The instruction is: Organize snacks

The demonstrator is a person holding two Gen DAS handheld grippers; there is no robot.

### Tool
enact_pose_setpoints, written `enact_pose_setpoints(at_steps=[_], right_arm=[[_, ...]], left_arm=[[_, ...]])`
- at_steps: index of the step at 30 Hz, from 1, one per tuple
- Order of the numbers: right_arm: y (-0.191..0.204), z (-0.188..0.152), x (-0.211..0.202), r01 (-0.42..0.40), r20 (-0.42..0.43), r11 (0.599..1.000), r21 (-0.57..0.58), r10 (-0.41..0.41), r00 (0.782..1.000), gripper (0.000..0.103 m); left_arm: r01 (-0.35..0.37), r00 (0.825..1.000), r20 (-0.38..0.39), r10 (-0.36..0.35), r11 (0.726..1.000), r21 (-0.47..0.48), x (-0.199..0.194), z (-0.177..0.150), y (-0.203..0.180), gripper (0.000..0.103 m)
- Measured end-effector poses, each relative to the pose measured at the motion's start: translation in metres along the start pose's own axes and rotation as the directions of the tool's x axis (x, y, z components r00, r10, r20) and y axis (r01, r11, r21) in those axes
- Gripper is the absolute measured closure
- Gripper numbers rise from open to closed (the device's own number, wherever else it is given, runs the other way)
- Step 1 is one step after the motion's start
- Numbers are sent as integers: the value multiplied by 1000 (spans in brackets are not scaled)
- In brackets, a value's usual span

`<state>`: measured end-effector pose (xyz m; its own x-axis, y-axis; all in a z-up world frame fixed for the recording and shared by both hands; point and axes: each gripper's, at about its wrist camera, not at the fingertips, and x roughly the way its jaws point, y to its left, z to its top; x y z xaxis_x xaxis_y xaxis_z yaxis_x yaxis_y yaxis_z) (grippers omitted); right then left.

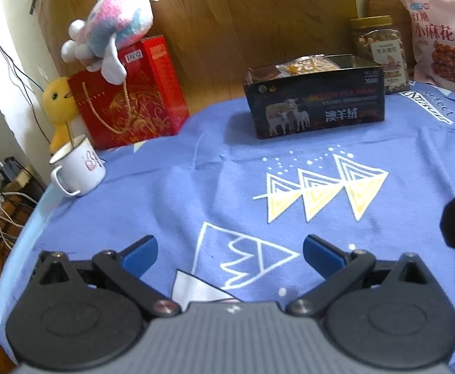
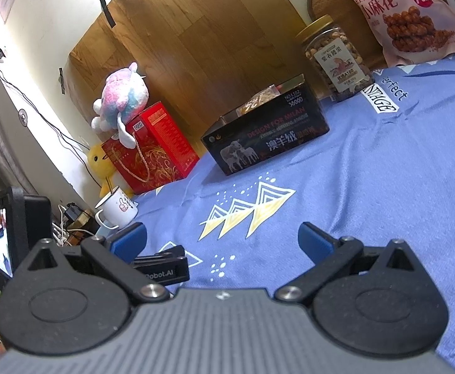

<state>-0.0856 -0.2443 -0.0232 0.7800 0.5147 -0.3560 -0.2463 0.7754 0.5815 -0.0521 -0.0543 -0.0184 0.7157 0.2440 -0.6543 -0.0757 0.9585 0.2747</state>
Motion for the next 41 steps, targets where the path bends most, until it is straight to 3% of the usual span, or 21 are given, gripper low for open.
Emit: enact_pose_setpoints(at_steps=[33, 41], right_arm=[[-4, -1, -1, 3, -2, 1000, 18, -3, 1000, 0], [-3, -2, -1, 9, 7, 1000, 9, -9, 1000, 0]], left_arm=[[16, 1000, -6, -16, 1000, 10, 1, -3, -4, 0], [61, 998, -8, -61, 998, -19, 0, 0, 0, 0]])
